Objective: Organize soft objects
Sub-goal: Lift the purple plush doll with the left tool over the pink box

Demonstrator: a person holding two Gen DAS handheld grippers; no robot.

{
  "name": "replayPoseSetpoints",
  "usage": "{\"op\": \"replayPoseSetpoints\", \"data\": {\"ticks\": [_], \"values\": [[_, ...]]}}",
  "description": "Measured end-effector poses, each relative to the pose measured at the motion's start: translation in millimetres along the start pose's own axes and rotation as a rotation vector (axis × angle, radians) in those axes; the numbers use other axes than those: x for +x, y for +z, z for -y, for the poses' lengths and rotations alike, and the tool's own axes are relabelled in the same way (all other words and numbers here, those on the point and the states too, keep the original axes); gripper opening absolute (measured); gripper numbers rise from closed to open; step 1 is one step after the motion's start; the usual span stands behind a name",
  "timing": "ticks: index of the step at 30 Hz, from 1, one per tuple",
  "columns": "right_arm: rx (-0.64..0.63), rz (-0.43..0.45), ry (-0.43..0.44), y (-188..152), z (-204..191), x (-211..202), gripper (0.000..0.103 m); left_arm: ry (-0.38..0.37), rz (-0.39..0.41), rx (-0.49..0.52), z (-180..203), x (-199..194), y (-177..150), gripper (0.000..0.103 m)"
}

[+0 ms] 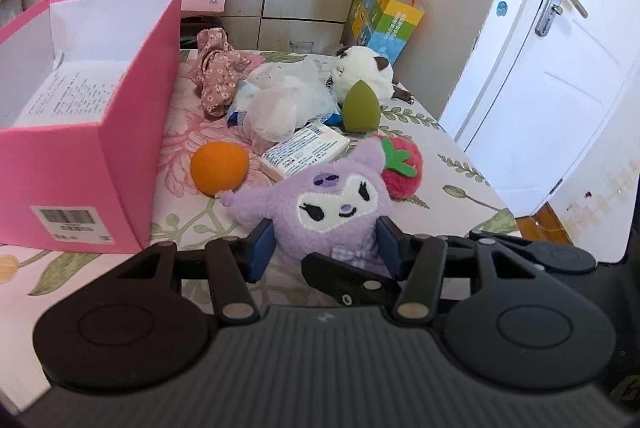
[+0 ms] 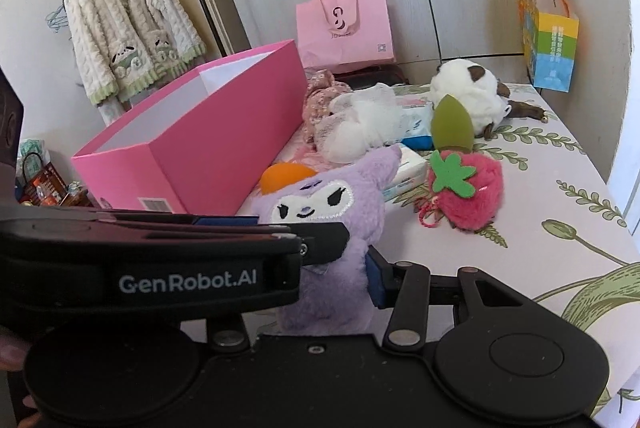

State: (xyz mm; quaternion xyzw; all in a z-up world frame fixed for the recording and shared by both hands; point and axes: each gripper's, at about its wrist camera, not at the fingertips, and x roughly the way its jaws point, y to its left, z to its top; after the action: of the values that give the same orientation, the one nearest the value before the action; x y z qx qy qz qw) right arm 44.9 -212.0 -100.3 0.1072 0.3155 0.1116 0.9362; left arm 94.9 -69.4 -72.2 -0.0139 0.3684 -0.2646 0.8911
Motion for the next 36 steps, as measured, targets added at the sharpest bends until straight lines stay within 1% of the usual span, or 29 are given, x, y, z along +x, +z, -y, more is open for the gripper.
{"op": "replayPoseSetpoints", "data": {"ticks": [9, 13, 18, 23, 26, 30, 36], "values": [[0.003, -0.028, 0.020, 0, -21, -10, 0.052, 0.008, -0.024, 0.000, -9, -25, -3, 0.053], [-0.011, -0.068, 0.039, -1, -34, -10, 0.052, 0.017, -0.051, -0.018, -20, -36, -9, 0.053], [-0.044, -0.108, 0.090, -4, -54, -7, 0.052, 0.054, -0.071, -0.048, -38, -57, -15, 0.053], [-0.077, -0.140, 0.160, 0, -78, -7, 0.052, 0.074, -0.079, -0.064, -57, -83, -12, 0.053], [-0.093, -0.132, 0.203, 7, -92, -12, 0.052, 0.071, -0.037, -0.075, -66, -104, -10, 0.053], [-0.139, -0.084, 0.211, 19, -112, -20, 0.052, 0.087, 0.037, -0.071, -72, -125, -3, 0.053], [-0.161, -0.037, 0.236, 50, -131, -15, 0.052, 0.107, 0.120, -0.065, -90, -142, 28, 0.053]]}}
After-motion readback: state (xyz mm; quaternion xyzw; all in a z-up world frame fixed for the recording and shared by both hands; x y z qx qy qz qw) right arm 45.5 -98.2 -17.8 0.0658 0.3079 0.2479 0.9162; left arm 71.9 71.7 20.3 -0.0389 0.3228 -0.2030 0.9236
